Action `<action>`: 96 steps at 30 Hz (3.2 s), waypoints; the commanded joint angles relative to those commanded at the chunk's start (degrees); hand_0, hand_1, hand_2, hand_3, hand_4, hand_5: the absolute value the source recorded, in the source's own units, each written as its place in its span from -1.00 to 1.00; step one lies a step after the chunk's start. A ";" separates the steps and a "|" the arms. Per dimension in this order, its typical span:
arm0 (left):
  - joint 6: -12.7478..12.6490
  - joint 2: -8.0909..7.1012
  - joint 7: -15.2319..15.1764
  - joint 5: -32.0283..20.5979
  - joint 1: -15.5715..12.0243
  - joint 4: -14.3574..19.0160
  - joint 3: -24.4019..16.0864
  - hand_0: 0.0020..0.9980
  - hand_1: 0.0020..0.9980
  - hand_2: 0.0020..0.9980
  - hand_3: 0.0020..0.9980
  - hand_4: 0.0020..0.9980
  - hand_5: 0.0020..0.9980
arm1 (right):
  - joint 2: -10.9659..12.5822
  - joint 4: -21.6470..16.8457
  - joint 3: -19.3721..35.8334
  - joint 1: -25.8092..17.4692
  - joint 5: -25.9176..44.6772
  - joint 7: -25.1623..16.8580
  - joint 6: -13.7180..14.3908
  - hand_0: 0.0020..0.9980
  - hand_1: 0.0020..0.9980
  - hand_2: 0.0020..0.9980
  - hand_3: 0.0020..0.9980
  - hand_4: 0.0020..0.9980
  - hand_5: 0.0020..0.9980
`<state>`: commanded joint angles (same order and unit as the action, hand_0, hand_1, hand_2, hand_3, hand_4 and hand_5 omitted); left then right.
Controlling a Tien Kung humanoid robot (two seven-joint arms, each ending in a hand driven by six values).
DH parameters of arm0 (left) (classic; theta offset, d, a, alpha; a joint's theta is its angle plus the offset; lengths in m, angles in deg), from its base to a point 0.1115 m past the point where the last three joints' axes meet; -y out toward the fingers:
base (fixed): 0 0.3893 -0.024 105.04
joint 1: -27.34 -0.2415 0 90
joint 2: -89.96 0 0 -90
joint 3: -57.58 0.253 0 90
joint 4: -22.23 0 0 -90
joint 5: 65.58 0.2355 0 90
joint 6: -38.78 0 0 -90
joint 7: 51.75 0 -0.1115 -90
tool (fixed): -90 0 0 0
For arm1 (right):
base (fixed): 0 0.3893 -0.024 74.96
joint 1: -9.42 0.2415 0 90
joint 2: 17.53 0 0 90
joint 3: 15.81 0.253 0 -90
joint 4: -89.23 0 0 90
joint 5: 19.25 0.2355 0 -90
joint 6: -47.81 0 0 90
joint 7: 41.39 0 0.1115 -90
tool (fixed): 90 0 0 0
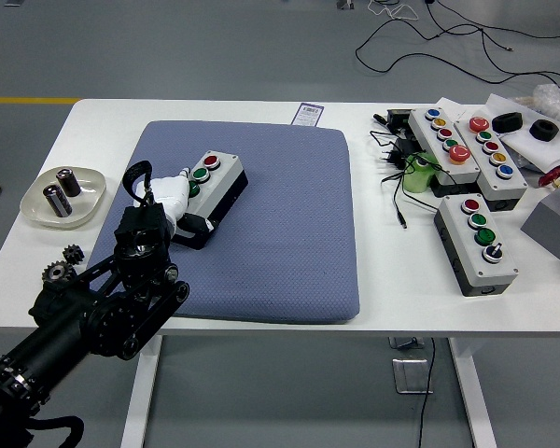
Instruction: Pick up the button,place it on the desk,press the button,press the button
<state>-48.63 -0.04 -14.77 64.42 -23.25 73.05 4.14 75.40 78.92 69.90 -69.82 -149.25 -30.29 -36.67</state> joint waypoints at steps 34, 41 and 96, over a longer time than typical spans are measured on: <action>-11.95 -14.23 -51.38 -4.49 0.96 0.65 11.49 -0.32 -0.38 -0.26 -0.04 0.27 -1.00 | -0.14 0.00 0.69 -0.24 0.00 0.15 0.01 0.35 0.32 0.35 0.25 -0.38 -0.66; -19.98 -18.18 -55.79 -1.92 1.75 3.14 18.21 -0.30 -0.35 -0.24 -0.06 0.22 -1.00 | -0.19 0.00 0.73 -0.05 0.00 0.10 0.07 0.35 0.32 0.35 0.25 -0.38 -0.66; -15.44 -19.47 -27.97 -19.32 -4.72 30.63 11.23 -1.00 -1.00 -1.00 0.06 0.30 0.77 | -0.22 0.00 0.60 0.12 0.00 0.09 0.01 0.35 0.32 0.35 0.25 -0.38 -0.66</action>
<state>-64.07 -19.51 -42.74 45.10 -27.97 103.69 15.37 75.19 78.92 70.50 -69.69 -149.25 -30.20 -36.67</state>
